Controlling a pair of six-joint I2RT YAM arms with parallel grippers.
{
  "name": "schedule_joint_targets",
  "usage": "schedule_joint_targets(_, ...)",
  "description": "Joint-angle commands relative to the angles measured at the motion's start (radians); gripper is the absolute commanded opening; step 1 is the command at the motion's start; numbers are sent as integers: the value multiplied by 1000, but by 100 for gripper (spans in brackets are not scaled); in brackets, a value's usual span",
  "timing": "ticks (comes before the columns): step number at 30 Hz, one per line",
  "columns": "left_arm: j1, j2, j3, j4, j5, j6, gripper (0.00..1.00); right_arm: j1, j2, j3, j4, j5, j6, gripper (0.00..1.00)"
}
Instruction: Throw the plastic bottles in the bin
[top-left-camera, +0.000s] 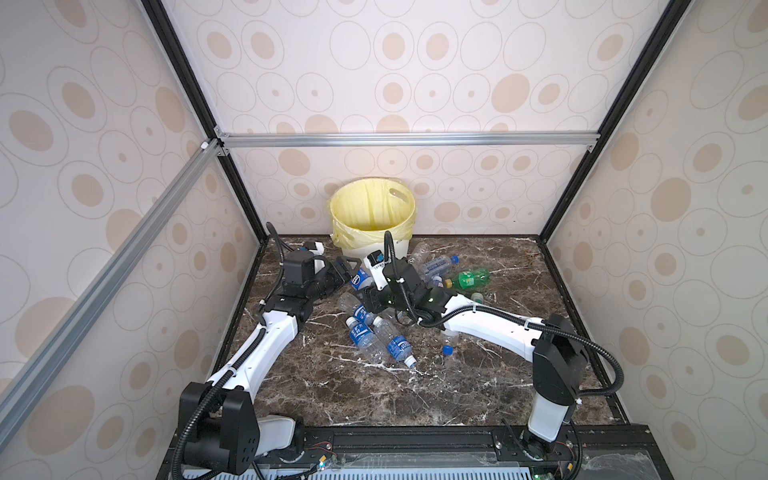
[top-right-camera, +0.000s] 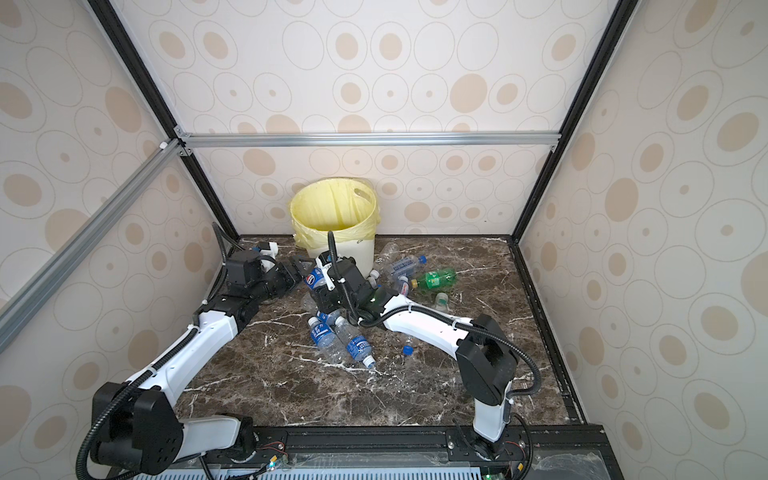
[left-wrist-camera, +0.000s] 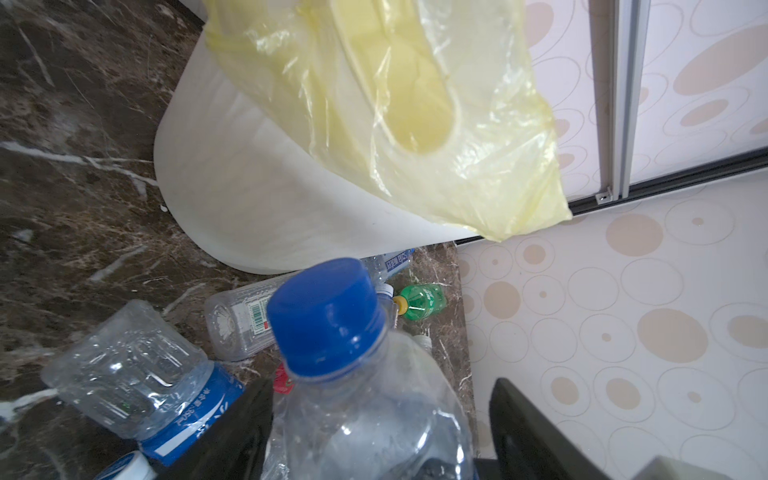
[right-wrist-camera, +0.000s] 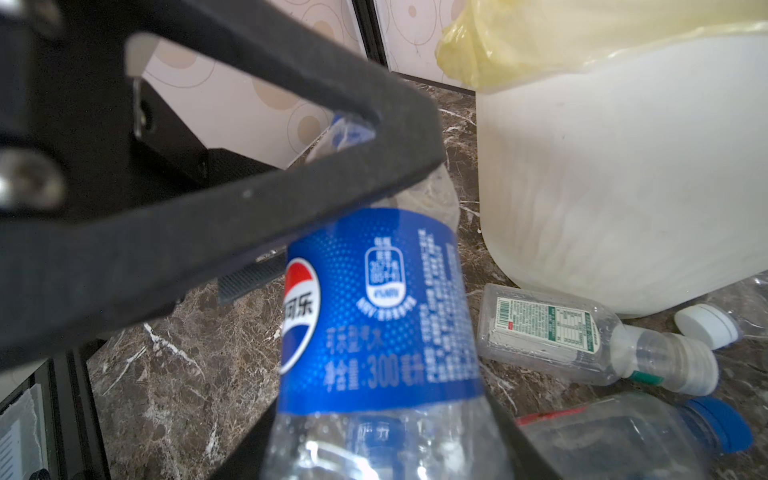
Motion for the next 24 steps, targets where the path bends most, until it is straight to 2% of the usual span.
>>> schedule_joint_targets(1,-3,-28,84,-57,-12,51,88,0,-52,-10,-6,11,0,47)
schedule_joint_targets(7,0,-47,147,-96,-27,99,99,0,-81,-6,-35,45,-13,45)
schedule_joint_targets(18,-1,-119,166,-8,54,156,99,-39,-158,66,-137,114,-98,42)
schedule_joint_targets(24,-23,-168,162,20,32,207,99,-87,-220,102,-155,143,-143,42)
